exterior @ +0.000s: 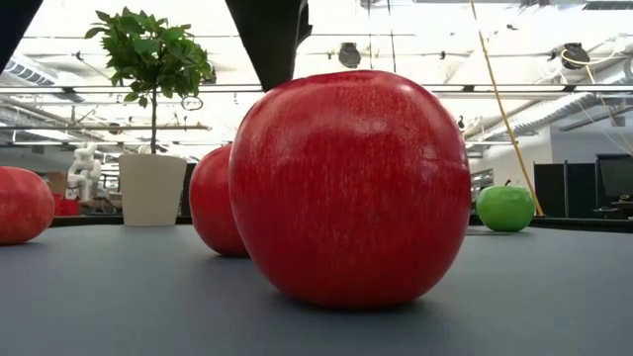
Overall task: Build produce basket
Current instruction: Put the red apple into the wire basket
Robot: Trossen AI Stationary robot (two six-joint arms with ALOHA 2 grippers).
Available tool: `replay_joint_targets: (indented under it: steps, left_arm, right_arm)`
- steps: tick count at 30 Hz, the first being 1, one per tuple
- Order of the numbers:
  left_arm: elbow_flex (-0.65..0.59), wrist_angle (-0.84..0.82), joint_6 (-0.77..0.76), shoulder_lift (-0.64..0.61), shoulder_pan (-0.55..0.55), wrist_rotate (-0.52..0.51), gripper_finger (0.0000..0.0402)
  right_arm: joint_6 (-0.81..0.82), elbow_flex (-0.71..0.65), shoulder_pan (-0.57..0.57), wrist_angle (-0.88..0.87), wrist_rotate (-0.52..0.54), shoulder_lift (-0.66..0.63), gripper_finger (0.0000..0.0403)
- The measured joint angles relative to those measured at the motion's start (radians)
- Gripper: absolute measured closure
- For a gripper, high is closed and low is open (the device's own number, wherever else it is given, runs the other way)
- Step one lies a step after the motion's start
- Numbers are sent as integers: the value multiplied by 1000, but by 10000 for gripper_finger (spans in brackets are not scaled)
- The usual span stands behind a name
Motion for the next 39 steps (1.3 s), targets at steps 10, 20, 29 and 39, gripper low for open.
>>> replay_joint_targets:
  steps: [10, 20, 29, 39]
  left_arm:
    - [-41, 1, -10, 2, 0, 0, 5]
    - [-220, 43, -6, 2, 11, 18, 4]
    - [-352, 160, 67, -7, 48, 56, 4]
    - [-356, 176, 88, -4, 55, 67, 4]
  right_arm:
    - [8, 0, 0, -3, 0, 0, 83]
    - [7, 0, 0, -2, 0, 0, 83]
    - [7, 0, 0, -3, 0, 0, 83]
    - [-9, 0, 0, -2, 0, 0, 83]
